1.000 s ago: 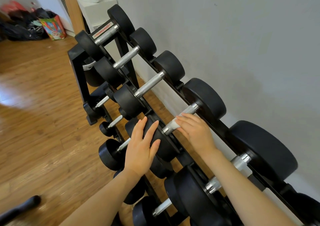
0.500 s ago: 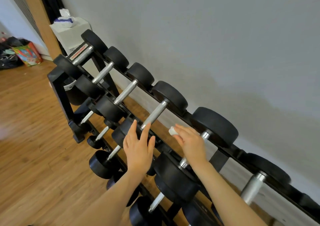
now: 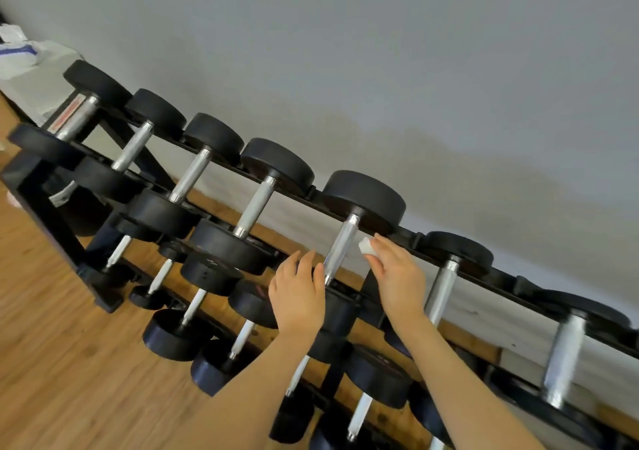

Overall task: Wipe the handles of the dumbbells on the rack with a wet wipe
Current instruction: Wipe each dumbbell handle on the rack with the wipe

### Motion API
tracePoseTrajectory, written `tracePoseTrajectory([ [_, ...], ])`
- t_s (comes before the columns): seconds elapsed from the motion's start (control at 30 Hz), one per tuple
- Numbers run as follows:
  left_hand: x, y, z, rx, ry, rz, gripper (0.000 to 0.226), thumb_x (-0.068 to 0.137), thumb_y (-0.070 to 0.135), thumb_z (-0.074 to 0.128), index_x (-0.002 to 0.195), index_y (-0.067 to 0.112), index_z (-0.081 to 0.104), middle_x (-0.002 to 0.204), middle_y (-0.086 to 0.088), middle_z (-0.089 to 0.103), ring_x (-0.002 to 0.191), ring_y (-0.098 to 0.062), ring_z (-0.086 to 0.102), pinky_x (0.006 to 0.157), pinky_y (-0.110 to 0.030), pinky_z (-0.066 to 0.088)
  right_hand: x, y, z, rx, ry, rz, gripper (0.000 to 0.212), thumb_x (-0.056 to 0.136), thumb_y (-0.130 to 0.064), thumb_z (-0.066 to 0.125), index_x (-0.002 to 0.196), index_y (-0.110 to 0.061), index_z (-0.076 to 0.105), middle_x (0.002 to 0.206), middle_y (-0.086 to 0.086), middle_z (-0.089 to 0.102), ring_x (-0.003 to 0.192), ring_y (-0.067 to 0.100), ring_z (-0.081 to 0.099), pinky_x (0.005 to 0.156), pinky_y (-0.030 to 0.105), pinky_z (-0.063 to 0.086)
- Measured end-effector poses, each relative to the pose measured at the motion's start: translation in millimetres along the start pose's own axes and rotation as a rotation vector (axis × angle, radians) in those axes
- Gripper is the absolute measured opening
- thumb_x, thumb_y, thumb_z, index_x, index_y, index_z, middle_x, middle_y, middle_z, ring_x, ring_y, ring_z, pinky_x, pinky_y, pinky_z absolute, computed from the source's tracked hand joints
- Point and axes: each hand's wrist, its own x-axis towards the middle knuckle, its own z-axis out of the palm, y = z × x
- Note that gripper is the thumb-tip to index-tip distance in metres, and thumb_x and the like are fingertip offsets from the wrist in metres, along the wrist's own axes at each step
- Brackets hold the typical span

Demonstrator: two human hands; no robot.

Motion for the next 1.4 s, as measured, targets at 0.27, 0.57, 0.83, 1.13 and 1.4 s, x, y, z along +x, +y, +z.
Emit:
tracePoseTrajectory([
  [0.27, -2, -4, 16, 0.077, 0.073, -0.04, 0.043, 0.103, 0.036, 0.037, 0.138, 0.021, 0.057, 0.149, -0.001, 0.048, 0.14, -0.023, 0.04, 0.114, -0.046, 0.033, 18, -2, 24, 0.068, 0.012, -0.091, 0.034, 0.084, -0.015, 0.073, 0.117, -0.007, 0.068, 0.117, 0.01, 0.067, 0.104, 0.025, 0.066, 0.086, 0.032, 0.051],
  [0.57, -2, -8, 27, 0.023, 0.246, -0.038, 0.056, 0.098, 0.044, 0.024, 0.114, 0.023, 0.073, 0.124, 0.006, 0.066, 0.126, -0.019, 0.053, 0.104, -0.042, 0.039, 43, 7, 60, 0.089, 0.046, -0.158, 0.029, 0.091, -0.019, 0.061, 0.115, -0.004, 0.068, 0.113, 0.013, 0.068, 0.1, 0.025, 0.065, 0.077, 0.038, 0.059],
  [0.83, -2, -10, 30, 0.009, 0.279, -0.03, 0.053, 0.099, 0.041, 0.026, 0.109, 0.023, 0.074, 0.12, 0.007, 0.067, 0.126, -0.016, 0.052, 0.105, -0.041, 0.039, 20, -1, 78, 0.25, 0.123, 0.075, 0.037, 0.093, -0.021, 0.048, 0.122, -0.002, 0.064, 0.117, 0.016, 0.061, 0.109, 0.02, 0.055, 0.083, 0.034, 0.057],
  [1.13, -2, -13, 30, 0.015, 0.311, -0.004, 0.052, 0.098, 0.04, 0.028, 0.107, 0.021, 0.075, 0.118, 0.007, 0.068, 0.125, -0.016, 0.053, 0.103, -0.036, 0.038, 35, 7, 75, 0.483, 0.248, 0.022, 0.04, 0.098, -0.032, 0.048, 0.111, -0.001, 0.07, 0.107, 0.014, 0.069, 0.1, 0.024, 0.067, 0.082, 0.032, 0.057],
  [1.4, -1, -13, 30, 0.04, 0.317, 0.006, 0.05, 0.098, 0.037, 0.03, 0.105, 0.018, 0.076, 0.117, 0.004, 0.068, 0.124, -0.019, 0.054, 0.103, -0.034, 0.036, 25, 4, 82, 0.482, 0.269, 0.132, 0.036, 0.093, -0.027, 0.051, 0.105, 0.001, 0.072, 0.103, 0.015, 0.072, 0.096, 0.023, 0.07, 0.074, 0.037, 0.061],
])
